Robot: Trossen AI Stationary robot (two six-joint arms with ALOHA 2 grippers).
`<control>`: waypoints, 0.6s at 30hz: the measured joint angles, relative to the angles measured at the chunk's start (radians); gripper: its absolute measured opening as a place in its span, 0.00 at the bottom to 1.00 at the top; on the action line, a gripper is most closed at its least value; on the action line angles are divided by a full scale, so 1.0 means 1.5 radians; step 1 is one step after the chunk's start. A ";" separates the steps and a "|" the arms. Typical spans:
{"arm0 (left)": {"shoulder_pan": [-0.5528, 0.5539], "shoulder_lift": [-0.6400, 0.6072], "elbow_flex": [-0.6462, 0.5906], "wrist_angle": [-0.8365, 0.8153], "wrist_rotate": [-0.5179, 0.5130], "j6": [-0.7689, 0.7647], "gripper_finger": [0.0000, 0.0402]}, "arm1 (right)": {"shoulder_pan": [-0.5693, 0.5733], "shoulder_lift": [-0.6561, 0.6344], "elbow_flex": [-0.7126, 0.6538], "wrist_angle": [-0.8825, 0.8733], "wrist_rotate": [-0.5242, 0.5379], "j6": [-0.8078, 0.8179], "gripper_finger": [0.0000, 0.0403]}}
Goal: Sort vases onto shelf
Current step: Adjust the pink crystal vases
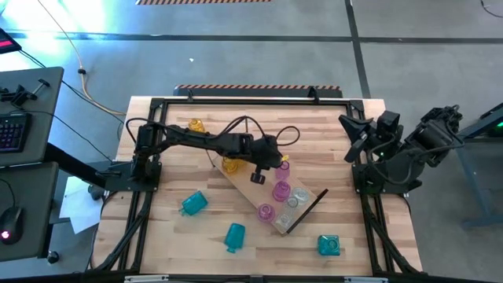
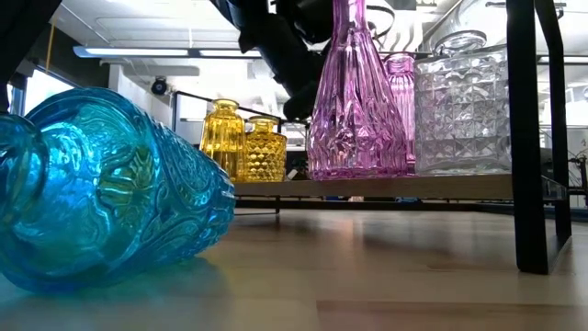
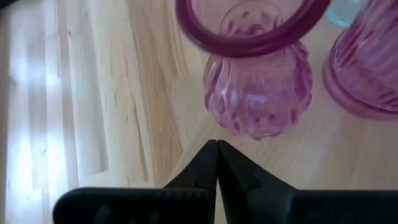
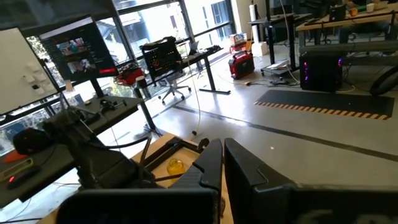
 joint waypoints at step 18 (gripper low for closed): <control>0.062 0.019 -0.001 0.023 0.027 -0.008 0.00 | 0.000 0.000 0.001 0.005 0.001 0.000 0.00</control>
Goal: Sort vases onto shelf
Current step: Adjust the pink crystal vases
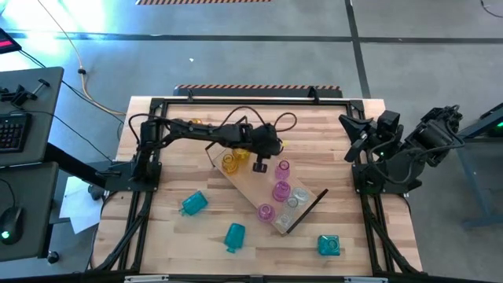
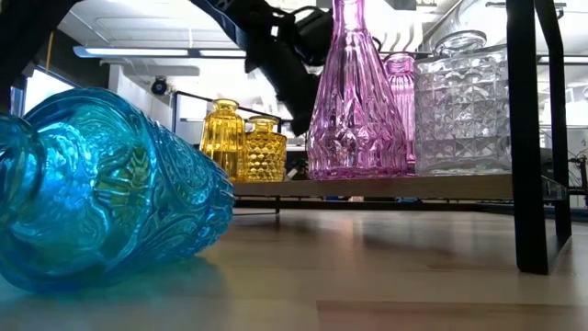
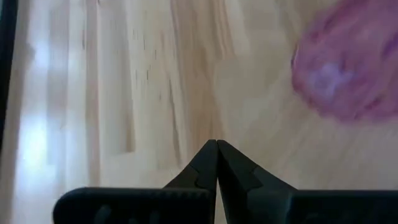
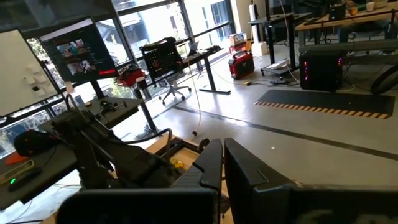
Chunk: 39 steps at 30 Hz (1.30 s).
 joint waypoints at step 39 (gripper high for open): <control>-0.041 0.011 0.001 0.087 0.109 -0.074 0.00 | 0.000 0.000 0.000 0.009 0.001 -0.003 0.00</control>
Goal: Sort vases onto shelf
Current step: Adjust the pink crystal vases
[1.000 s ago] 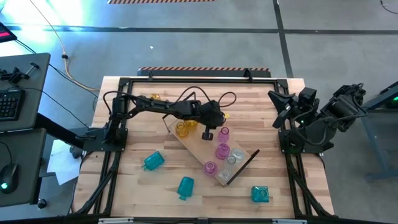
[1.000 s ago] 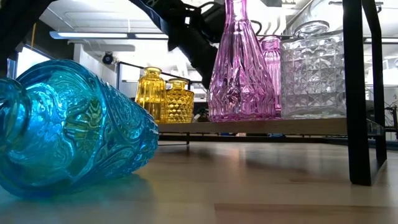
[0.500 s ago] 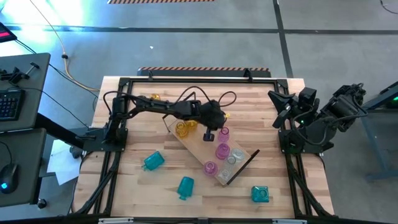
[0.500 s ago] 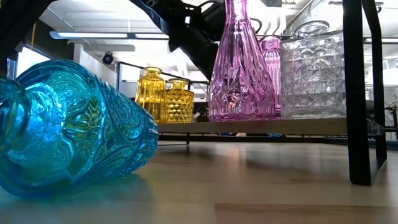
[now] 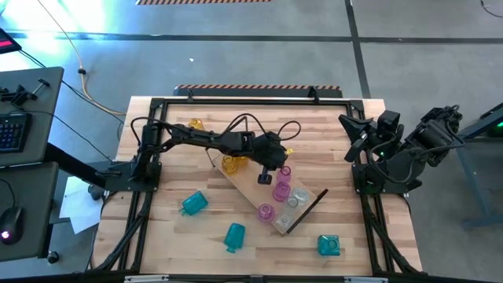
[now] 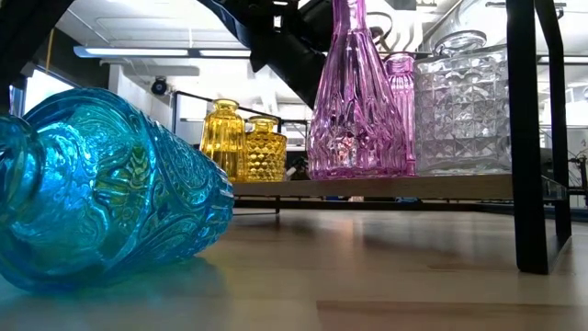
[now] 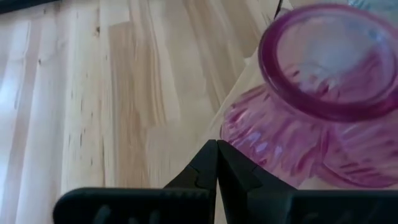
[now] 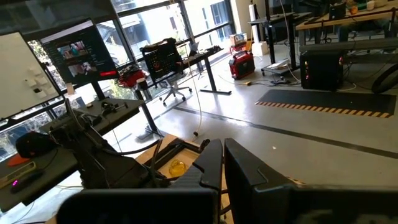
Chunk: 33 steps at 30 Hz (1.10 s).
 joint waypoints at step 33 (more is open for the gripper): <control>-0.005 0.000 0.000 -0.064 0.000 -0.006 0.00 | 0.000 0.000 0.000 0.001 -0.003 0.001 0.00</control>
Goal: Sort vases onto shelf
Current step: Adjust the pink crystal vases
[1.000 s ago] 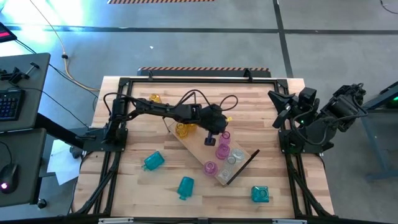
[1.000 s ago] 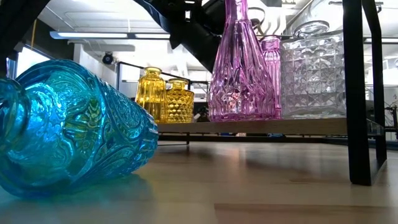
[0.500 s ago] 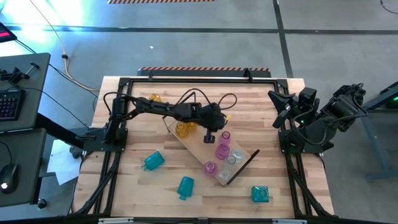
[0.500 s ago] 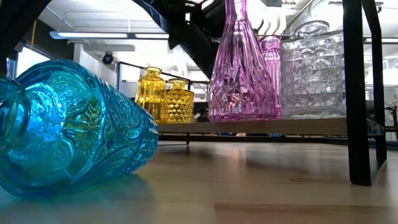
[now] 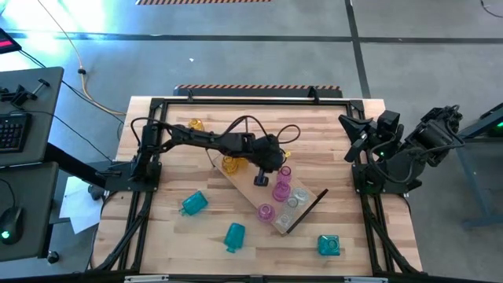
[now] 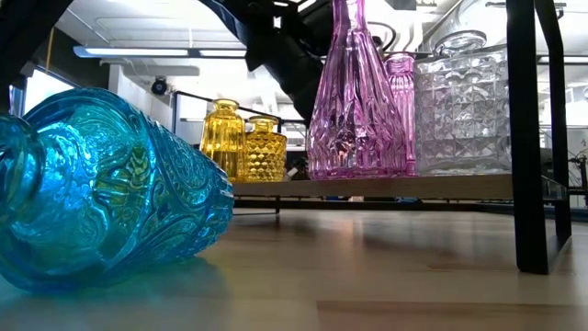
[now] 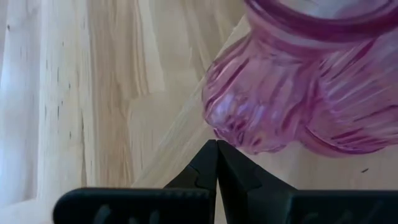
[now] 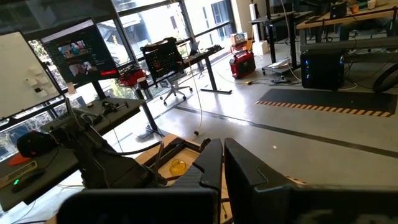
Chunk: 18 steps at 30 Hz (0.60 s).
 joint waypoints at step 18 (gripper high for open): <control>-0.014 0.000 0.000 0.042 0.023 -0.023 0.00 | 0.000 0.000 0.000 0.000 -0.001 0.000 0.00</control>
